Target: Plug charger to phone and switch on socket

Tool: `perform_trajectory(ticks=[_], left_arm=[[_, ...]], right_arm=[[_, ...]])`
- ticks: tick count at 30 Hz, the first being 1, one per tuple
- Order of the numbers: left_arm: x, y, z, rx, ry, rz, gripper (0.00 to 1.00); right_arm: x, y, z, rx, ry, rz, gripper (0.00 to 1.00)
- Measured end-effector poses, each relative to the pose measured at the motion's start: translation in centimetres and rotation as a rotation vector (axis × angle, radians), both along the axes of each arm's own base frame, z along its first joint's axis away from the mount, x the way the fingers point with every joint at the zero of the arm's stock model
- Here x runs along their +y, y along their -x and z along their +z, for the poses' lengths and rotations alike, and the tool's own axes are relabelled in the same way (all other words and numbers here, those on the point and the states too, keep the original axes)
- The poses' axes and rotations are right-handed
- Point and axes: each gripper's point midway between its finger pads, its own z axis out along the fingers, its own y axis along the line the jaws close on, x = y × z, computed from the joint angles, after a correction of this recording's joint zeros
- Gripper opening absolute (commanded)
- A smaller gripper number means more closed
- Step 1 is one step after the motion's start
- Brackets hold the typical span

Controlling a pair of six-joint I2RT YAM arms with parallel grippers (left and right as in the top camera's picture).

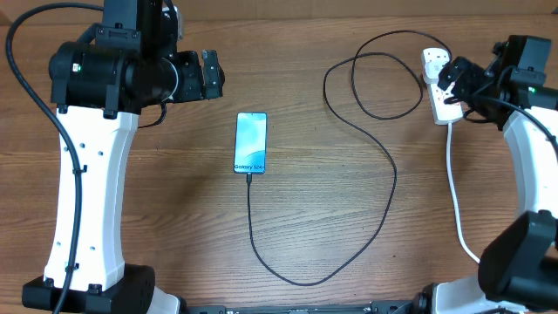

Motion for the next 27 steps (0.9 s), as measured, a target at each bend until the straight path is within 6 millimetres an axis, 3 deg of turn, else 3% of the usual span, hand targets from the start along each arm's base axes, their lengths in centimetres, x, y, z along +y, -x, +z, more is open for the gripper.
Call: perform_trajectory(ticks=[4,8,17,27], left_arm=[[0.0,0.0,0.0,0.000,0.000,0.000,1.00],[0.0,0.0,0.0,0.000,0.000,0.000,0.99],[0.0,0.0,0.0,0.000,0.000,0.000,1.00],[0.1,0.0,0.0,0.000,-0.003,0.002,1.00]], right_arm=[[-1.9,-1.6,-2.7,0.014,0.030,-0.025,1.00],[-3.3,-1.6,-5.4,0.070,0.042,-0.036,1.00],[-6.2,-4.6,-6.1,0.168,0.046,-0.056,1.00],[-9.6,-5.1,-11.4,0.278,-0.014,-0.116,1.00]])
